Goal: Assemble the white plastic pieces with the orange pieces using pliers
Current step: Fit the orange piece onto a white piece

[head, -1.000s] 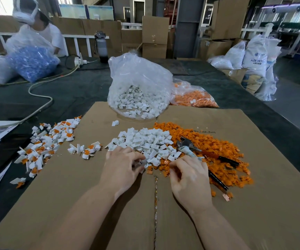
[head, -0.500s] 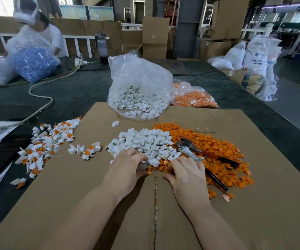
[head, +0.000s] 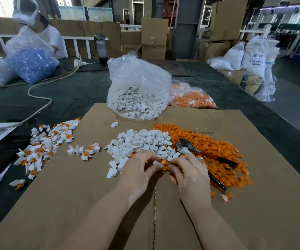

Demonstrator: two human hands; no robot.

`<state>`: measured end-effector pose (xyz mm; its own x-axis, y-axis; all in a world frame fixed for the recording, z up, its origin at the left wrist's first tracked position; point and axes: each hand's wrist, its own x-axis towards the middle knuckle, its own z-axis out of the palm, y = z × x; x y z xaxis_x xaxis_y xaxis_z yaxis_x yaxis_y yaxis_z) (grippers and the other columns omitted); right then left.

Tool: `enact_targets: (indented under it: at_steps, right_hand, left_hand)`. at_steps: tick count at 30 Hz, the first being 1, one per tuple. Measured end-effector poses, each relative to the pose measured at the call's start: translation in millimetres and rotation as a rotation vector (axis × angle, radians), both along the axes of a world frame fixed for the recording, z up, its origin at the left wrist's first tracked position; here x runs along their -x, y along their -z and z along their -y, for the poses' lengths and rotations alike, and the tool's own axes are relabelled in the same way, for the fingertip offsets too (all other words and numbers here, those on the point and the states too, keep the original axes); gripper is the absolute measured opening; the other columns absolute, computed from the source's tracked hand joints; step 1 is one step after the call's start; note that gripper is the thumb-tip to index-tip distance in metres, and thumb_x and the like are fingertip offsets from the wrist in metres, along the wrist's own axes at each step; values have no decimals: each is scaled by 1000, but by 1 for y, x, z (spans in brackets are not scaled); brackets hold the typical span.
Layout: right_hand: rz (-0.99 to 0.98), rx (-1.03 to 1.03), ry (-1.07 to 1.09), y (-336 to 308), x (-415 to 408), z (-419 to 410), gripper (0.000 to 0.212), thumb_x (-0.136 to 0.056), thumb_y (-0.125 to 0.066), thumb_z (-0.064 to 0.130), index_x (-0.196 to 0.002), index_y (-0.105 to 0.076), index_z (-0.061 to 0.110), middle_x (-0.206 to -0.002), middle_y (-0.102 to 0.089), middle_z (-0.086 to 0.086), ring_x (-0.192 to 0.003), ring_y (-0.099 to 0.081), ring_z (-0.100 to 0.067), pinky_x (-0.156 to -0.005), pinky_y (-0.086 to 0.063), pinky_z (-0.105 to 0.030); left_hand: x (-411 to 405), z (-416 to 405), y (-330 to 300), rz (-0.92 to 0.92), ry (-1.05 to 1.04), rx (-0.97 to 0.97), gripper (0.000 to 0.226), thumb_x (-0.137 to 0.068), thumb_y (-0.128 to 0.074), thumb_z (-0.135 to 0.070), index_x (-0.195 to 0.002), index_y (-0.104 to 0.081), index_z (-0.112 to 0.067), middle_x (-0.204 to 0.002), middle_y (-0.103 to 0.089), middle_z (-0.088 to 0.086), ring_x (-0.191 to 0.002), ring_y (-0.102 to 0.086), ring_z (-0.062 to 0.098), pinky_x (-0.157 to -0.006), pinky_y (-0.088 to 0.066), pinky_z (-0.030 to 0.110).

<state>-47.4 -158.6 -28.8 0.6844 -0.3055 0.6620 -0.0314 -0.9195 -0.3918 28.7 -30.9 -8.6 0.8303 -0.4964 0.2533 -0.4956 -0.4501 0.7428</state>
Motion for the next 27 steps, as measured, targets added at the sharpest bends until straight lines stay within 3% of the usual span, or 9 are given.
enact_targets:
  at_steps: [3,5,8,15,19,23,27]
  right_hand:
    - [41,-149,-21,-2,2,0,5,-78,-73,8,-77,-68,9,-77,-62,-1,-74,-59,-19,-69,-44,-31]
    - [75,-217,-36,-2,4,1,3,-79,-71,6,-78,-68,7,-78,-61,-1,-76,-58,-18,-69,-46,-28]
    - [91,-268,-74,-3,4,1,5,-81,-69,3,-83,-70,8,-80,-65,0,-77,-61,-13,-71,-48,-23]
    - [40,-362,-113,-1,3,1,4,-84,-67,11,-87,-69,11,-80,-67,4,-78,-63,-9,-70,-53,-28]
    - [29,-255,-115,-2,2,-1,3,-82,-69,11,-79,-68,11,-73,-65,5,-70,-60,-10,-64,-50,-28]
    - [12,-169,-78,-3,1,-2,11,-81,-71,11,-73,-63,11,-68,-62,4,-64,-57,-13,-58,-49,-31]
    - [4,-114,-52,-2,0,-4,19,-79,-73,9,-67,-59,8,-62,-57,0,-58,-53,-17,-52,-47,-35]
  left_hand:
    - [5,13,7,41,-56,39,7,-81,-70,-21,-87,-72,-18,-85,-41,-16,-87,-43,7,-77,-35,13]
    - [9,19,10,-43,-87,133,2,-81,-70,-19,-82,-69,-20,-81,-43,-14,-79,-46,3,-70,-35,8]
    - [12,26,14,-169,-146,264,16,-86,-65,-20,-74,-57,-26,-75,-54,-10,-68,-50,-2,-62,-37,7]
    - [14,22,15,-319,-138,427,21,-91,-57,-11,-88,-60,-32,-78,-63,-4,-72,-62,9,-67,-49,13]
    - [14,21,14,-444,-107,512,20,-91,-55,-4,-93,-63,-22,-75,-64,1,-65,-63,10,-73,-57,28]
    - [15,20,16,-481,-75,561,17,-89,-55,0,-97,-63,-12,-70,-63,3,-62,-62,11,-68,-56,27]
    - [16,20,16,-501,-72,573,16,-86,-59,3,-85,-61,-13,-63,-62,2,-56,-60,11,-62,-54,26]
